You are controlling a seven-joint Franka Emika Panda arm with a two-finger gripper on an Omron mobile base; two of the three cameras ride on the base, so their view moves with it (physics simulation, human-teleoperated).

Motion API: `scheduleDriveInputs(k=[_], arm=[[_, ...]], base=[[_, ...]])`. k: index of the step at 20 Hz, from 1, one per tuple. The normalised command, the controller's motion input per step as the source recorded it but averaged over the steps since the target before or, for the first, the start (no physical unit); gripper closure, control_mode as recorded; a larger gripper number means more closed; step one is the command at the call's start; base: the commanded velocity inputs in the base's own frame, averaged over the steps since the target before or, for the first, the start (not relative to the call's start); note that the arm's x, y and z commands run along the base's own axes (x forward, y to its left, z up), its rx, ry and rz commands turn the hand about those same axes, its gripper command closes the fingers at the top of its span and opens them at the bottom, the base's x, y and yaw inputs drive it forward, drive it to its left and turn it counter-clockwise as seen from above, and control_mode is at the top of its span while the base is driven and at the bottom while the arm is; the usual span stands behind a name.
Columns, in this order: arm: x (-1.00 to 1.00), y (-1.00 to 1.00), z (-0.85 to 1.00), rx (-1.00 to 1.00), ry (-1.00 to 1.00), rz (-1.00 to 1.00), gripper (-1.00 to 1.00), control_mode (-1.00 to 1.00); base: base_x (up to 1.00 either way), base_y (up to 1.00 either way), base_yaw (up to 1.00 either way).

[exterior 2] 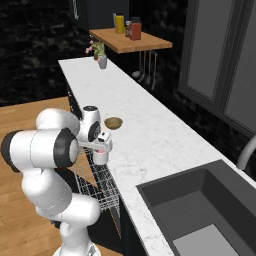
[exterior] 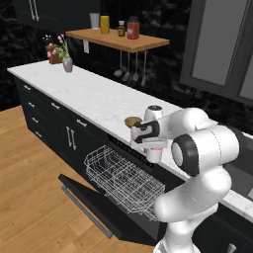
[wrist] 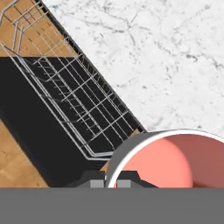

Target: Pick up the cup and bowl from the counter, place them in the dishwasher, and close the dishwasher door.

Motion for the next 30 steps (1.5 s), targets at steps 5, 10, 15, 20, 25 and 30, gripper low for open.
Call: scheduleDriveInputs(k=[5,10,15,20,25,30], arm=[[-0.04,0.69,0.07,0.04,0.15,-0.45,1.0,-1.0],[0.24,0.72,-0.35,0.03,0.0,-0.46,1.0,-1.0],[0.52,0.55,-0.42,-0.01,-0.04,-0.42,1.0,-1.0],[0.5,0.49,-0.3,-0.08,-0.06,-0.23,1.0,-1.0],[0.49,0.17,-0.33,-0.07,0.0,-0.04,1.0,-1.0],[0.51,0.0,-0.44,-0.05,0.0,0.0,1.0,-1.0]], base=[[0.0,0.0,0.0],[0.0,0.0,0.0],[0.0,0.0,0.0],[0.0,0.0,0.0],[0.0,0.0,0.0],[0.0,0.0,0.0]])
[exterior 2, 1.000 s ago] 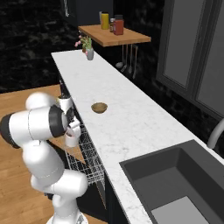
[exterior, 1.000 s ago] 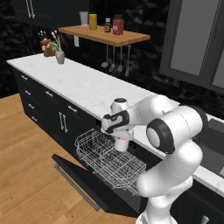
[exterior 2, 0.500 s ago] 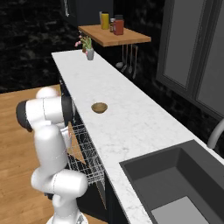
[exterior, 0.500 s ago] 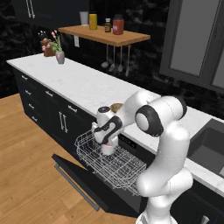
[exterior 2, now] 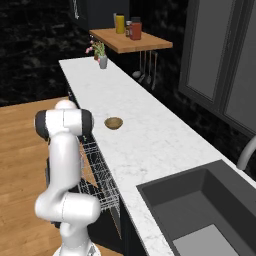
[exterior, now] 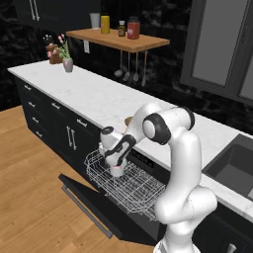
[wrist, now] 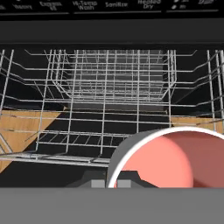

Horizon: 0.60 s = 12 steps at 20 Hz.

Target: Pick up the cup and bowl from the counter, place them in the dishwasher, and close the dishwasher door.

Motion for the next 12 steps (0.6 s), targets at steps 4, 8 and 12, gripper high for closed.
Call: scheduleDriveInputs(k=[4,8,12], arm=[[0.31,0.02,-0.31,-0.06,0.01,0.0,1.0,-1.0],[0.14,0.11,-0.36,-0.11,0.0,0.0,1.0,-1.0],[0.28,0.0,-0.39,-0.06,0.0,0.0,1.0,-1.0]], base=[[0.0,0.0,0.0],[0.0,0.0,0.0],[0.0,0.0,0.0]])
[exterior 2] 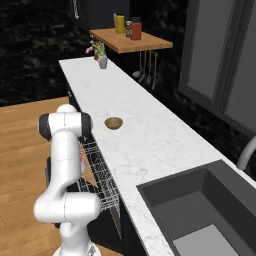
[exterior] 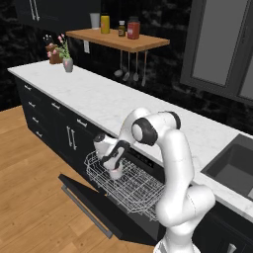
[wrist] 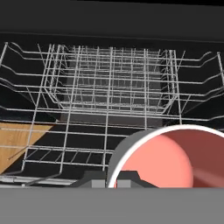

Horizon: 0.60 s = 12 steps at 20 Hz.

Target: Pick up the cup and bowl from the counter, place them in the dishwasher, and close the dishwasher door.

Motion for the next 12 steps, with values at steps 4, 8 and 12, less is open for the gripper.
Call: scheduleDriveInputs(k=[4,8,12], arm=[[0.31,0.0,-0.49,-0.04,-0.03,0.0,1.0,-1.0],[0.29,0.0,-0.44,-0.03,-0.02,0.0,1.0,-1.0],[0.31,0.0,-0.55,-0.07,-0.04,0.0,1.0,-1.0]], base=[[0.0,0.0,0.0],[0.0,0.0,0.0],[0.0,0.0,0.0]])
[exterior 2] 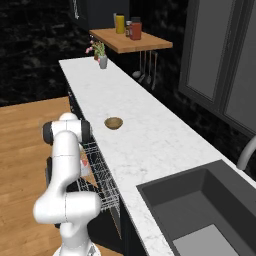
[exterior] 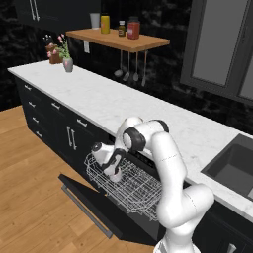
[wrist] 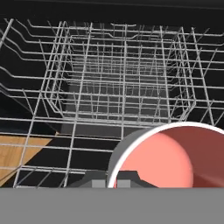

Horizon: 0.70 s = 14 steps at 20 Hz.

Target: Pick up the cup and bowl from the counter, place them in the dishwasher, and close the dishwasher door.

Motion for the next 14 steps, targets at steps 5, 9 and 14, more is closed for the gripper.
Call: scheduleDriveInputs(k=[5,9,14], arm=[[0.23,0.0,-0.48,-0.01,0.0,0.0,1.0,-1.0],[0.19,0.0,-0.51,-0.01,0.0,0.0,1.0,-1.0],[0.17,0.0,-0.41,0.0,0.0,0.0,1.0,-1.0]], base=[[0.0,0.0,0.0],[0.0,0.0,0.0],[0.0,0.0,0.0]])
